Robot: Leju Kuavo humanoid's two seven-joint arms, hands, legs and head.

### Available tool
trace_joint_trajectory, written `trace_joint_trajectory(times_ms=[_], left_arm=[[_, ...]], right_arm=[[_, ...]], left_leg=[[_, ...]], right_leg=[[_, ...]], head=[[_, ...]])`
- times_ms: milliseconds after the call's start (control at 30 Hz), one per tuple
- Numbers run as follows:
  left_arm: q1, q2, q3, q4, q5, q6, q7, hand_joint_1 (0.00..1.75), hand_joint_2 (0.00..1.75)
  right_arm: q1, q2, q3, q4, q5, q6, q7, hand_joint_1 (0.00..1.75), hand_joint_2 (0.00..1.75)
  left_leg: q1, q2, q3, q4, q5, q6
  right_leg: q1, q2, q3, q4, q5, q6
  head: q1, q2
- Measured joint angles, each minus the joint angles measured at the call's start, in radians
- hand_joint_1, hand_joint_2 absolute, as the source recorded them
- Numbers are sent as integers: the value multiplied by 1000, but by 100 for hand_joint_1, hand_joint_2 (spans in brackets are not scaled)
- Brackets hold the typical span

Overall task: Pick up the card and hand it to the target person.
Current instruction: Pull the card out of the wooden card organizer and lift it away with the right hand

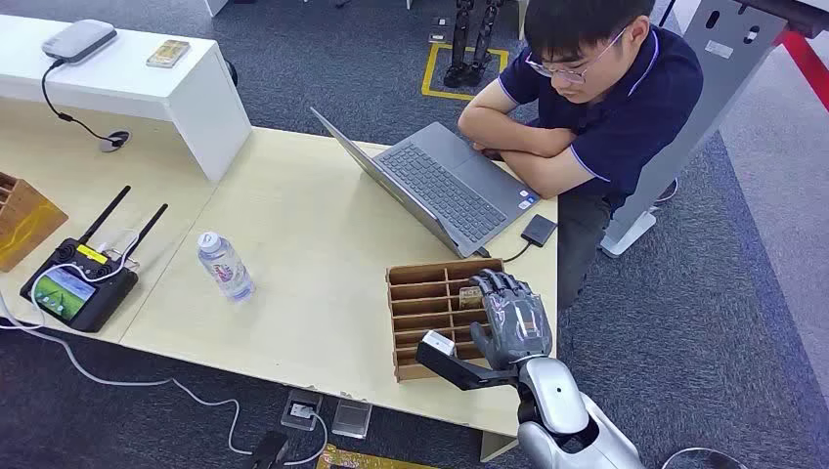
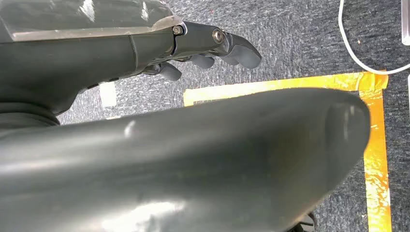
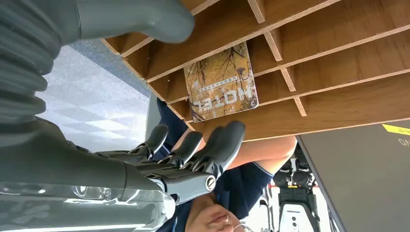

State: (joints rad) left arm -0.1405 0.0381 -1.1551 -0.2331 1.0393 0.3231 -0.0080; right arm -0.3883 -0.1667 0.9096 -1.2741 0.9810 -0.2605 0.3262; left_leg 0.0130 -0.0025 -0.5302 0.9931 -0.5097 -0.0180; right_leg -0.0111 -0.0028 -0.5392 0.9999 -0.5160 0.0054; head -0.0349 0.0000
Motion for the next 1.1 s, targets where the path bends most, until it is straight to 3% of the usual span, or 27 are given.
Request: trace_joint_trajectory(times_ms=[200,367,967,1100], left_arm=[[0,0,0,0,-4,-1,0,0,0],[1,0,0,0,-4,-2,3,0,0],[7,0,0,0,-4,-1,3,0,0],[7,0,0,0,-4,-1,3,0,0]], right_arm=[[-5,0,5,7,-8,-3,3,64,175],[-5,0,5,11,-9,-7,2,89,175],[-8,6,6,26,-9,-9,-2,90,175],[-9,7,6,28,-9,-9,-3,113,175]], left_leg=[[0,0,0,0,0,0],[0,0,0,0,0,0],[0,0,0,0,0,0],[0,0,0,0,0,0]], right_leg=[[0,0,0,0,0,0],[0,0,0,0,0,0],[0,0,0,0,0,0],[0,0,0,0,0,0]], head=[[0,0],[0,0],[0,0],[0,0]])
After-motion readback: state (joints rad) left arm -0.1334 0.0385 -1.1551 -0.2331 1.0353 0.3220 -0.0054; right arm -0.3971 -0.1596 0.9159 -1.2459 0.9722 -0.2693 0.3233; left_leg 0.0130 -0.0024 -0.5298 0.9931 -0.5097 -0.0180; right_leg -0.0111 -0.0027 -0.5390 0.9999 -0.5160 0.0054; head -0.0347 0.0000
